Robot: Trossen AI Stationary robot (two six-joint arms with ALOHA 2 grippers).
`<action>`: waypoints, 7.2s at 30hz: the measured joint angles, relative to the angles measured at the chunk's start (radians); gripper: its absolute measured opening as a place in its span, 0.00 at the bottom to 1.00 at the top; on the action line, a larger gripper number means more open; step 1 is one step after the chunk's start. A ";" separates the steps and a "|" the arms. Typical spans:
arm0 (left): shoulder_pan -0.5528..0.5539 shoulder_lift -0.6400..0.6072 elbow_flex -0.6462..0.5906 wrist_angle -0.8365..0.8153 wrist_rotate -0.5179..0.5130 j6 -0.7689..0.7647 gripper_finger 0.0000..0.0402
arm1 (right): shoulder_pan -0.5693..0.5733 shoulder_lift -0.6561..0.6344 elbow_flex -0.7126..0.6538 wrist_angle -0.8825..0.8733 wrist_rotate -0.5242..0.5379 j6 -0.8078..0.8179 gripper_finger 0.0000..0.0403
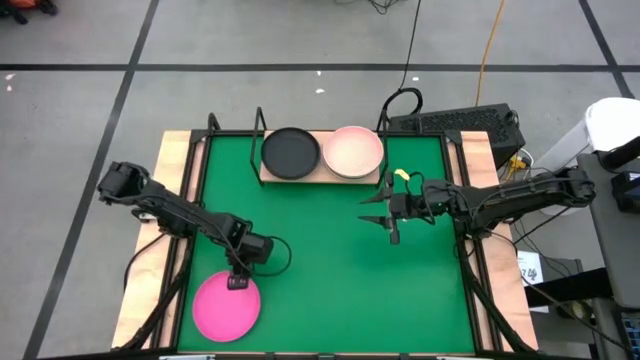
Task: Place and stack plates onto a shelf
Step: Stack the pink plate on top of the black plate on the shelf, then return to Home Position
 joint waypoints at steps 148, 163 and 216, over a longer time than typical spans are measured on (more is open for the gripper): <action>0.659 -1.483 -0.700 0.857 -0.182 0.319 0.00 | -0.003 -1.016 -0.555 -0.049 0.028 0.018 0.00; 0.615 -1.476 -0.701 0.778 -0.184 0.359 0.00 | -0.003 -1.017 -0.557 -0.093 0.028 0.020 0.00; 0.615 -1.472 -0.700 0.667 -0.182 0.281 0.04 | -0.003 -0.971 -0.557 -0.379 0.024 0.134 0.00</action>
